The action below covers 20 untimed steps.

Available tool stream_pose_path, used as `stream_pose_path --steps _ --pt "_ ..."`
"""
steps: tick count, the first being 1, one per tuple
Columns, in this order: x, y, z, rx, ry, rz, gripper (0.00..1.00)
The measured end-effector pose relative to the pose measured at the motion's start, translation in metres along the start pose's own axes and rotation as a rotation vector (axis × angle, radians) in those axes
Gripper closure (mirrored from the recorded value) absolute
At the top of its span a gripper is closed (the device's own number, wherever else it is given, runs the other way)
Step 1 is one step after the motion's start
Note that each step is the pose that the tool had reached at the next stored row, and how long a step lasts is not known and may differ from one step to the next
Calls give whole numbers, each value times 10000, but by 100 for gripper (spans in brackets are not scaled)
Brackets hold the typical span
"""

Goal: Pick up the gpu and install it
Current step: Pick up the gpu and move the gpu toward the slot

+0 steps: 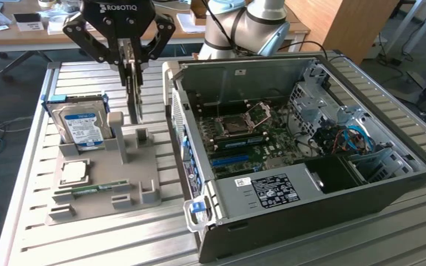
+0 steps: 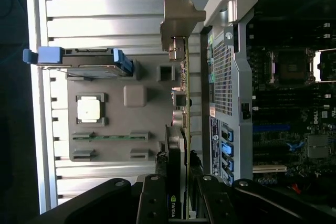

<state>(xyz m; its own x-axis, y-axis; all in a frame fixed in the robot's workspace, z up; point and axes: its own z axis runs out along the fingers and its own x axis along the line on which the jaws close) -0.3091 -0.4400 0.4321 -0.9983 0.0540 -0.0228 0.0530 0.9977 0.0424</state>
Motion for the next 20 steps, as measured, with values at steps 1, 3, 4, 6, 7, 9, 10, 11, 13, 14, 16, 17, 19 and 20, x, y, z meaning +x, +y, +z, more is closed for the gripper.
stream_pose_path --steps 1,3,4,6,7,9,10,11,13,14,16,17,19,20 --pt "-8 1 0 1 0 0 73" --pt "-24 2 0 0 0 1 73" --pt "-36 3 1 -2 -1 2 73" --pt "-57 4 1 -1 0 2 73" --pt "-68 4 2 -2 0 1 73" --pt "-94 6 2 -3 0 2 73" --pt "-109 7 3 -5 -1 2 73" --pt "-124 7 3 -6 0 2 73" --pt "-157 9 4 -7 0 2 73" --pt "-174 10 4 -9 0 2 73" --pt "-206 11 5 -11 0 1 73" --pt "-220 12 5 -13 1 2 73" --pt "-249 14 6 -16 0 2 73" --pt "-262 15 7 -17 0 3 73"
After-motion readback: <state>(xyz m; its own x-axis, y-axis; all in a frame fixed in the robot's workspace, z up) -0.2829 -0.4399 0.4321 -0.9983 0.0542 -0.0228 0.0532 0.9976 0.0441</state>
